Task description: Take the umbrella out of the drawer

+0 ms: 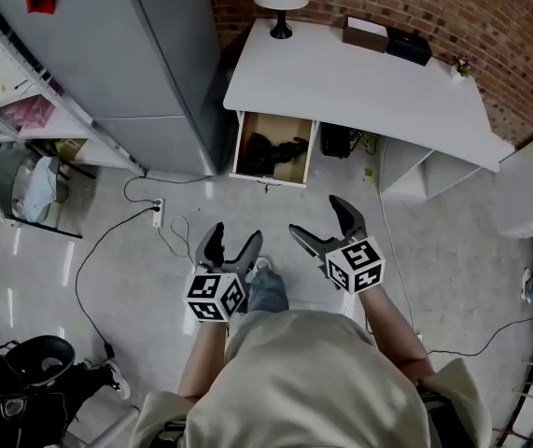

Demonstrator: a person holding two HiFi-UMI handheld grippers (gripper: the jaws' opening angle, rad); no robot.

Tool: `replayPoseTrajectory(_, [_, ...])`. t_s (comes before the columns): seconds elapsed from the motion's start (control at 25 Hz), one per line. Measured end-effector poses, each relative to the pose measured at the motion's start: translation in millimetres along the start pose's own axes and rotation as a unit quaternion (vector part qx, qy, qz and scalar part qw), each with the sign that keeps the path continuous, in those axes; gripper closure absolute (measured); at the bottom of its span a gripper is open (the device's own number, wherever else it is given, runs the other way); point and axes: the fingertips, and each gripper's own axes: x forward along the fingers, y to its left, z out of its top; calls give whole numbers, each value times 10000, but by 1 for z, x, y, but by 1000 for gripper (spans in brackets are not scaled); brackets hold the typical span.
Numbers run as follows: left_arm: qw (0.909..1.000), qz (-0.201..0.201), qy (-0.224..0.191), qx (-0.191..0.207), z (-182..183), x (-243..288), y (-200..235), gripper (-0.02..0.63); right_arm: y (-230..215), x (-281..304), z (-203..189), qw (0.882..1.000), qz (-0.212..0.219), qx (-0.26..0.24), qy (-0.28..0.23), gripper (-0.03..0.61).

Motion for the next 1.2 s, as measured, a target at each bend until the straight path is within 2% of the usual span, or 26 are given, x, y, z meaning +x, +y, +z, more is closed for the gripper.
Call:
replayPoseTrajectory(0.16, [10000,-65,60,5,18,29,31,252,-13,40,6,9999,-73,8,141,144])
replayPoseTrajectory(0.48, [9992,-190,321,-122,30,74,80,252,-41,107,5,9988,-212,56,449,145])
replayPoseTrajectory(0.84, [9979,-270,574,-137,30,110,119,252,-65,163,-5,9970,-369,119,663,146])
replayPoseTrajectory(1.04, [9958,-279,870,-66,19,125,133,252,-79,190,-21,9950,-390,151,904,146])
replayPoseTrajectory(1.2, [9947,-201,977,-265,9,136,141,252,-96,215,-43,9926,-341,101,1163,146])
